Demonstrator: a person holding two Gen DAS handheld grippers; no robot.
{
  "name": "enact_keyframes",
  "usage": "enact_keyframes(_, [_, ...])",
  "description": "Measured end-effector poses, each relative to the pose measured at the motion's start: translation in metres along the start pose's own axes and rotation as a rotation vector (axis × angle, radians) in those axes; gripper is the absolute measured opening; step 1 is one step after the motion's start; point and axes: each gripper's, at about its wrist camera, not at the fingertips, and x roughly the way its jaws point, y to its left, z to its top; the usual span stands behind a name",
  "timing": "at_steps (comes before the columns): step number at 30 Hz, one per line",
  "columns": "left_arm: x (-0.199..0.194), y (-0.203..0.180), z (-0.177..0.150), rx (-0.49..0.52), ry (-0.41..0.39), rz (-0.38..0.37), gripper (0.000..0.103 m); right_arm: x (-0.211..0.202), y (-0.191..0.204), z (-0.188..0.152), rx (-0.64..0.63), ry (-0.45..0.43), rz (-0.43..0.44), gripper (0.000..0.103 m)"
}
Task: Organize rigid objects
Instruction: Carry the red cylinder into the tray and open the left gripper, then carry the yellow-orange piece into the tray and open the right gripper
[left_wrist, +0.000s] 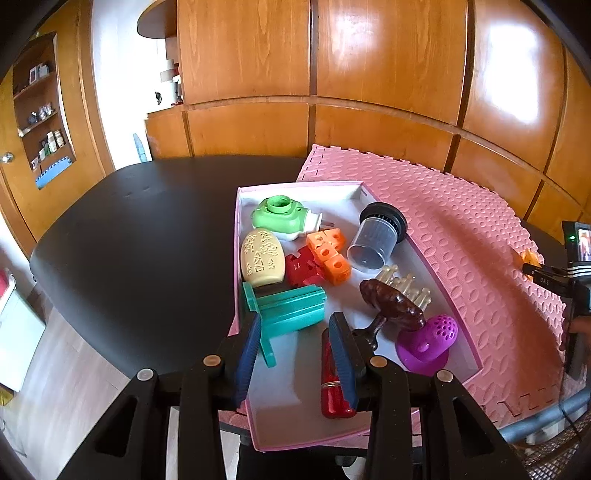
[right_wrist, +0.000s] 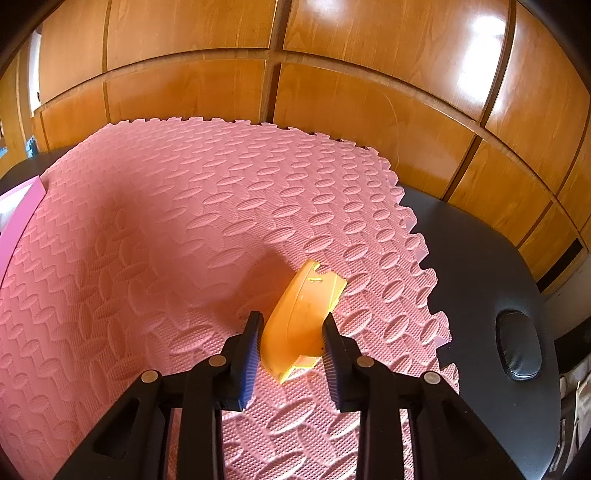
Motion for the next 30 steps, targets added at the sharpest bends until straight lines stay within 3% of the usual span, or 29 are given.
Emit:
enact_keyframes(10, [0.005, 0.008, -0.003, -0.026, 0.009, -0.010, 0.039, -0.001, 0.004, -0.001, 0.005, 0.019, 0.030, 0.030])
enact_keyframes(15, [0.007, 0.012, -0.004, -0.037, 0.011, -0.002, 0.039, -0.014, 0.005, 0.001, 0.041, 0.015, 0.086, 0.030])
enact_keyframes(22, [0.008, 0.021, -0.003, -0.062, 0.003, 0.008, 0.039, -0.075, 0.048, 0.007, 0.031, -0.092, 0.303, 0.030])
enact_keyframes(30, [0.005, 0.042, -0.001, -0.114, -0.008, 0.046, 0.039, -0.153, 0.159, -0.003, -0.239, -0.186, 0.657, 0.030])
